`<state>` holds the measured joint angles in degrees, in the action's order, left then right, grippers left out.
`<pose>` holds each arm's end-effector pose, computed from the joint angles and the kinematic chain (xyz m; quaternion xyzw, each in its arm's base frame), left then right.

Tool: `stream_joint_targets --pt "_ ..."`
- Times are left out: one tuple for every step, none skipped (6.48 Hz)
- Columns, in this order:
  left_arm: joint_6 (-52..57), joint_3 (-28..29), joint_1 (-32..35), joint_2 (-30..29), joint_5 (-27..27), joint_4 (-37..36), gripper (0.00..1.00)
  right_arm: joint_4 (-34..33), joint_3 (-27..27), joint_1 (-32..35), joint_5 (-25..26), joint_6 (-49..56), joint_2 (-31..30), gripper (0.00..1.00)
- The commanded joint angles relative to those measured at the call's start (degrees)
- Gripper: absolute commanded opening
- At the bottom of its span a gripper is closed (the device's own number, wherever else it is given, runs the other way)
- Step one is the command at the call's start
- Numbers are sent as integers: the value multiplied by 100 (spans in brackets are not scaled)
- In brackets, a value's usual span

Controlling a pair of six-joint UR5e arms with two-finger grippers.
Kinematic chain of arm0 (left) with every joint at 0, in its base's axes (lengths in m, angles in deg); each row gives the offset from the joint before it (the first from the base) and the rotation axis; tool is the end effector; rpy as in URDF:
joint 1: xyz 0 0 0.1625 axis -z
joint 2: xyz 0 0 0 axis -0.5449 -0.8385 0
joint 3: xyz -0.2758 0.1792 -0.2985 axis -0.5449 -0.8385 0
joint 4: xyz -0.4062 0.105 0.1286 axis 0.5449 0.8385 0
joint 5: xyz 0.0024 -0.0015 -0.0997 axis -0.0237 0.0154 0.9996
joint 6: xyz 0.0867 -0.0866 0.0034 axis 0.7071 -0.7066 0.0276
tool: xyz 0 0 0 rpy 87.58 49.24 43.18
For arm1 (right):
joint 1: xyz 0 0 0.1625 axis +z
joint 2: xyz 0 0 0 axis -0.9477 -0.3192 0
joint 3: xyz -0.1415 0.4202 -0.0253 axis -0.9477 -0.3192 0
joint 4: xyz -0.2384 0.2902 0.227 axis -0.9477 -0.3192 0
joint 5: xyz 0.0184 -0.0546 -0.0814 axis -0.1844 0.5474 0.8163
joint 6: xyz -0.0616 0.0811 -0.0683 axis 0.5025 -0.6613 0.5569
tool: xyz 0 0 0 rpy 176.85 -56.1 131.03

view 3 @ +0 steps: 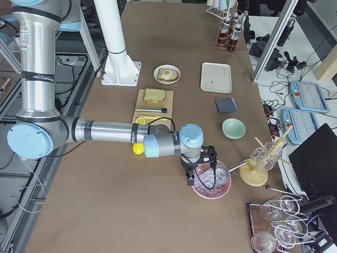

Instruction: Make sandwich and place on tray

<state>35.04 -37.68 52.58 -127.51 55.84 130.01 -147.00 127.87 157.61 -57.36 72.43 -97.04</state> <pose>-0.0092 -0.5099 0.6236 0.1268 0.3920 -0.0044 0.9112 0.0181 -0.5038 0.6948 0.0472 -0.3617 -0.0199 0.9309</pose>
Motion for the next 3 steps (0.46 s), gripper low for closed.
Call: stream_joint_targets --pt "-3 -1 9 11 15 0 98 0 12 0 -3 8 0 100" --pt "-3 -10 9 29 15 0 98 0 12 0 -3 8 -8 100" --pt "-3 -10 9 38 15 0 98 0 12 0 -3 8 -9 100"
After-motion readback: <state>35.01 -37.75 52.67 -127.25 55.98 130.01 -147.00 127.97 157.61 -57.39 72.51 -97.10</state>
